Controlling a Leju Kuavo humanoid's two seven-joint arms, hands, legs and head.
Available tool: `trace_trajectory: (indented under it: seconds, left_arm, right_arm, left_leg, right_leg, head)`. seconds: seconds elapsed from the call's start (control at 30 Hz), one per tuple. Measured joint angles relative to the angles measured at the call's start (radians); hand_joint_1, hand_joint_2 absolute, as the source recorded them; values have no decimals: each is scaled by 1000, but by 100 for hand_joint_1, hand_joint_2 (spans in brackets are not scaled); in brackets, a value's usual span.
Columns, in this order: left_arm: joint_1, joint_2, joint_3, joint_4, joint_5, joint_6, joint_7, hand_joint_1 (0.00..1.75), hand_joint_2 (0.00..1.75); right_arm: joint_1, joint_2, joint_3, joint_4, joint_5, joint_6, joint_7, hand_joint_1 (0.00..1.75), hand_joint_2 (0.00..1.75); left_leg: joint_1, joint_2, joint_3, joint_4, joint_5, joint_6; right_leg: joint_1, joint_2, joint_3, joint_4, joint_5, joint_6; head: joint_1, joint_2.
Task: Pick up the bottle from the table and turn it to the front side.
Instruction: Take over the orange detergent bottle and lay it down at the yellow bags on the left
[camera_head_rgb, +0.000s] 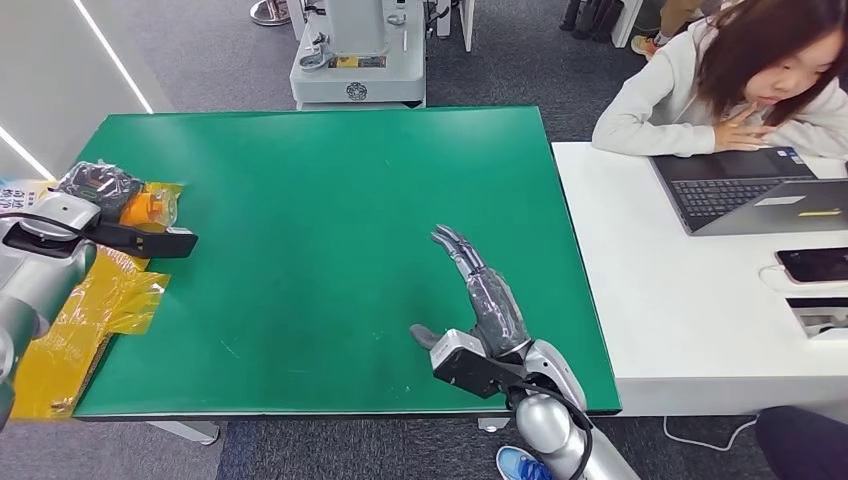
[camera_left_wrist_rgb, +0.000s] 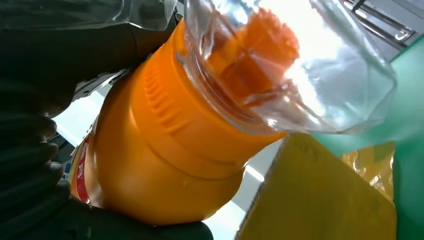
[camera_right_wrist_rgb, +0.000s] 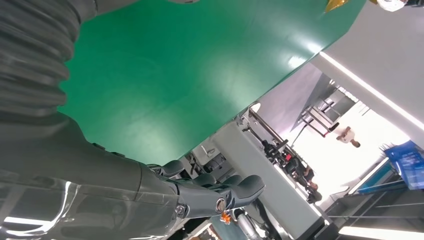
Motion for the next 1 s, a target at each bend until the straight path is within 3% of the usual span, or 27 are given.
trace_trajectory:
  seconds: [0.4,1.0]
  left_arm:
    - [59,-7,1,5,17,-15,-14,175,175]
    - [206,-73,63,5,112,35,-5,175,175]
  right_arm:
    - [2,0,0,-4,-7,-1,-3,0,175]
    - [53,-1,-10,-63,13,4,30,0,175]
  left_leg:
    - [0,0,0,0,0,0]
    - [0,0,0,0,0,0]
  right_leg:
    - [0,0,0,0,0,0]
    - [0,0,0,0,0,0]
  head:
    - [0,0]
    - [0,0]
